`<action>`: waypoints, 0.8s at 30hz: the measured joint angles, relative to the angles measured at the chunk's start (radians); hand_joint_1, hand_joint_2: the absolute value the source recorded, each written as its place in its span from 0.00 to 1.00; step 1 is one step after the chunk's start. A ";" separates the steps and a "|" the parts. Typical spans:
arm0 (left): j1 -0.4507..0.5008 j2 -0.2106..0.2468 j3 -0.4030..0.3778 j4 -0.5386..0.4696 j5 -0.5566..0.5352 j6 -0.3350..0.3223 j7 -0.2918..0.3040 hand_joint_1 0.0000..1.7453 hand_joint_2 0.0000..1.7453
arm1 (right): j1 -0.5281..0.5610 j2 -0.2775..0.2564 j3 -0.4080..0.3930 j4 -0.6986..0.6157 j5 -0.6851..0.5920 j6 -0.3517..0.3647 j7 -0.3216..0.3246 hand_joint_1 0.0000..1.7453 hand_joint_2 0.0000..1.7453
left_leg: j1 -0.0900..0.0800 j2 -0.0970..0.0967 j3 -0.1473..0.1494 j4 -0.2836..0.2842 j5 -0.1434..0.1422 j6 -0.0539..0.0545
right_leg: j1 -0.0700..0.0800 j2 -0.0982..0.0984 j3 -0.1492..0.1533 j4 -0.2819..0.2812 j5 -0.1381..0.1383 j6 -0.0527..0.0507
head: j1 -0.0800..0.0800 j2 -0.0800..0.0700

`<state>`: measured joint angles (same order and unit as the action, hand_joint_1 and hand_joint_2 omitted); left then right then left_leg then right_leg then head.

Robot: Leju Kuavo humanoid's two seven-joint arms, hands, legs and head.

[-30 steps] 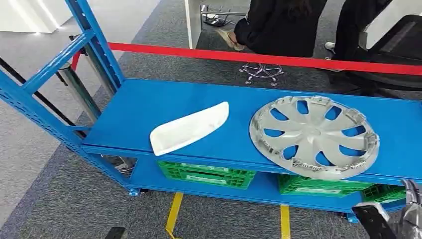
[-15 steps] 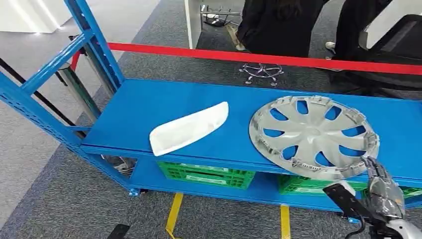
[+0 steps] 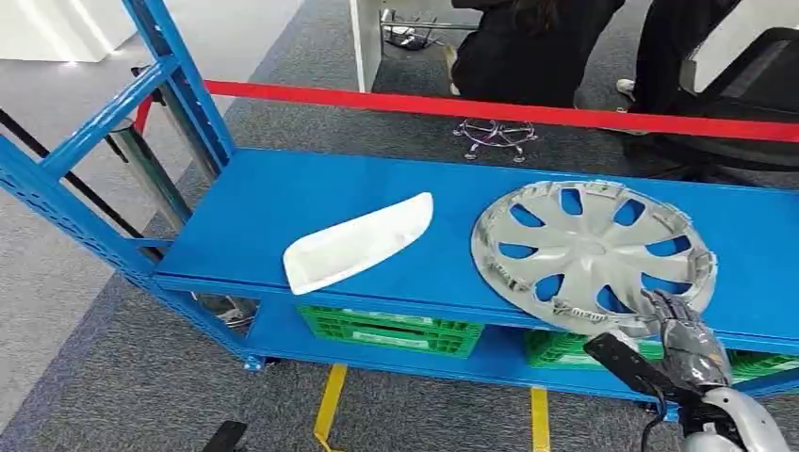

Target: Take the parts from the cabinet and place them on the table.

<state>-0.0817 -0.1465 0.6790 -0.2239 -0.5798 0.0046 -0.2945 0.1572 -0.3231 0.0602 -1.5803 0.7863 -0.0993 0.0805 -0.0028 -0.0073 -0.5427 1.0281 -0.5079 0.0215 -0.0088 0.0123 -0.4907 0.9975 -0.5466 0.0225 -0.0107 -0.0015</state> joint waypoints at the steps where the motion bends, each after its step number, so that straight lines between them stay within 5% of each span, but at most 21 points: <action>1: -0.001 0.000 0.000 0.000 -0.002 0.000 0.000 0.00 1.00 | -0.012 -0.004 0.005 0.013 -0.004 0.004 0.000 0.00 1.00 | 0.000 0.000 0.000 0.000 0.000 0.000 | 0.000 0.000 0.000 0.000 0.000 0.000 | 0.000 0.000; 9: -0.005 0.003 0.000 0.000 -0.006 0.000 0.000 0.00 1.00 | -0.079 -0.021 0.022 0.087 -0.018 0.011 0.003 0.00 1.00 | 0.000 0.000 0.002 0.000 0.000 0.000 | 0.000 0.000 0.002 0.000 0.000 0.001 | 0.001 0.000; 10: -0.004 0.003 0.000 0.000 -0.006 0.000 0.000 0.00 1.00 | -0.083 -0.022 0.023 0.093 -0.018 0.011 0.003 0.10 1.00 | 0.000 0.000 0.002 0.000 0.000 0.000 | 0.000 0.000 0.002 0.000 0.000 0.001 | 0.000 0.000; 11: -0.005 0.003 0.000 0.000 -0.006 0.000 0.000 0.00 1.00 | -0.086 -0.022 0.024 0.096 -0.018 0.011 0.003 0.85 1.00 | 0.000 0.000 0.002 0.000 0.000 0.000 | 0.000 0.000 0.002 0.000 0.000 0.001 | 0.000 0.000; 12: -0.005 0.003 0.000 0.000 -0.006 0.000 0.000 0.00 1.00 | -0.088 -0.023 0.026 0.100 -0.018 0.013 0.003 1.00 1.00 | 0.000 0.000 0.002 0.000 0.000 0.000 | 0.000 0.000 0.002 0.000 0.000 0.001 | 0.000 0.000; 24: -0.005 0.003 0.000 0.000 -0.012 -0.001 0.001 0.00 1.00 | -0.128 -0.024 0.052 0.129 0.039 -0.009 -0.016 1.00 1.00 | 0.000 0.000 0.005 0.000 0.000 0.000 | 0.000 0.000 0.004 0.000 0.000 0.001 | 0.000 0.000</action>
<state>-0.0867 -0.1434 0.6794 -0.2239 -0.5917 0.0038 -0.2937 0.0296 -0.3475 0.1126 -1.4512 0.8256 -0.1087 0.0641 -0.0026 -0.0070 -0.5382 1.0282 -0.5079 0.0215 -0.0088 0.0125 -0.4870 0.9974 -0.5461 0.0232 -0.0103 -0.0015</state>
